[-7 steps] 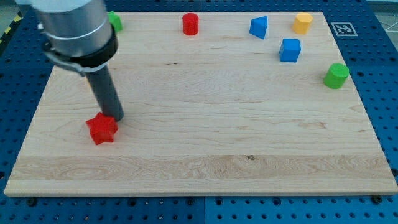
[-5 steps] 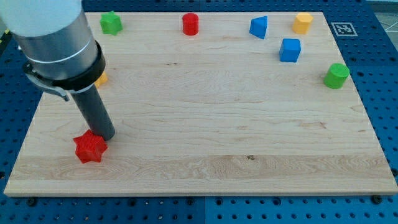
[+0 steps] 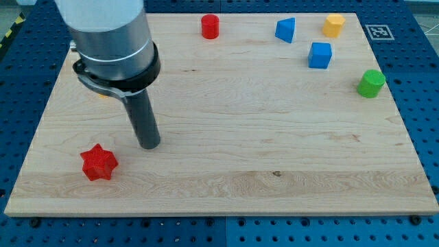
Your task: Point your arm at the blue triangle
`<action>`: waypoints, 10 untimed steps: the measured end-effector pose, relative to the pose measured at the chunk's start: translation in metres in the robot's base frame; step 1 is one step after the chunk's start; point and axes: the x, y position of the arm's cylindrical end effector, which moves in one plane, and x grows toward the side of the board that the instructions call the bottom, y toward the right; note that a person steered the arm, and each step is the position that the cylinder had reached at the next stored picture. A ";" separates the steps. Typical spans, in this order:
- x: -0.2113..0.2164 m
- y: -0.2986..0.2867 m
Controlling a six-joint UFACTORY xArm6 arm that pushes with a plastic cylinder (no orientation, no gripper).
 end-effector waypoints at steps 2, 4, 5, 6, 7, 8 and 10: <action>0.018 0.140; -0.011 0.197; -0.055 0.193; -0.114 0.185; -0.171 0.185; -0.219 0.185; -0.311 0.185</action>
